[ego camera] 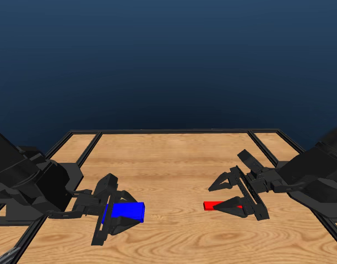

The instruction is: Insert peg into socket

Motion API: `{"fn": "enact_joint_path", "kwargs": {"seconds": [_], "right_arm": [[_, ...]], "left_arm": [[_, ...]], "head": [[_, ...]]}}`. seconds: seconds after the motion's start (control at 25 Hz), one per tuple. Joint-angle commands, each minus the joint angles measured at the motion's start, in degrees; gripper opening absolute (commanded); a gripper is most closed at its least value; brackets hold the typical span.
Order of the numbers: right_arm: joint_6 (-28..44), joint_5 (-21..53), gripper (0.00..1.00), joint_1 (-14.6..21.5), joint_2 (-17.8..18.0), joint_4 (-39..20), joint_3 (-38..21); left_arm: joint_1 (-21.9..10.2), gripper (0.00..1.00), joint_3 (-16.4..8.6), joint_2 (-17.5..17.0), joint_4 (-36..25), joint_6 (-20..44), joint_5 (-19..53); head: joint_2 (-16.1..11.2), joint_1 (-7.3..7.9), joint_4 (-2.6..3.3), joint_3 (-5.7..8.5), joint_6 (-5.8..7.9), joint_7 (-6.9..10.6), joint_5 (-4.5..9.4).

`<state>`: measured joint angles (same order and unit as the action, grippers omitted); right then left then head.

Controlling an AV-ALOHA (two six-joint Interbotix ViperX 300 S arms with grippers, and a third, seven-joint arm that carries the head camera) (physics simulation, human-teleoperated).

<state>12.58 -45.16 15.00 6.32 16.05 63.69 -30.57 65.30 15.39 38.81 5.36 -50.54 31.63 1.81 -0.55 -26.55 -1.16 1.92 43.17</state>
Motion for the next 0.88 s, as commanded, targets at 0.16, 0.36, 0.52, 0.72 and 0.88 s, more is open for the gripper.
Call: {"fn": "enact_joint_path", "kwargs": {"seconds": [0.16, 0.36, 0.52, 0.72, 0.88], "right_arm": [[8.3, -2.5, 1.00, 3.5, 8.6, 3.9, 4.4], [9.9, -6.9, 0.00, 5.9, 13.5, 5.7, 4.6], [-3.0, -8.0, 0.00, 7.4, 4.0, 12.0, 3.8], [-13.8, 1.1, 0.00, 5.3, -3.8, 12.4, -2.6], [-19.2, 9.5, 0.00, 3.6, -6.3, 11.8, -8.2]], "left_arm": [[-0.6, 0.00, -3.0, -7.2, 2.3, -0.9, 7.2], [0.3, 0.00, -5.8, -10.8, 1.1, -6.3, 10.2], [3.0, 0.00, -5.7, -14.1, 0.8, -4.9, 10.6], [4.8, 0.00, -9.6, -15.9, -1.5, -8.7, 14.0], [5.4, 0.00, -9.9, -16.4, -3.0, -10.0, 15.2]], "head": [[1.2, -2.53, 0.74, 0.23, 0.46, 0.83, -0.31], [1.5, -3.12, 0.94, 0.15, 0.72, 0.60, -0.30], [3.0, -3.61, 1.09, -0.40, 0.97, -0.58, -0.01], [4.4, -3.30, 0.99, -1.06, 0.79, -0.21, 0.33], [5.1, -2.03, 0.56, -1.60, 0.50, -0.15, 0.77]]}}
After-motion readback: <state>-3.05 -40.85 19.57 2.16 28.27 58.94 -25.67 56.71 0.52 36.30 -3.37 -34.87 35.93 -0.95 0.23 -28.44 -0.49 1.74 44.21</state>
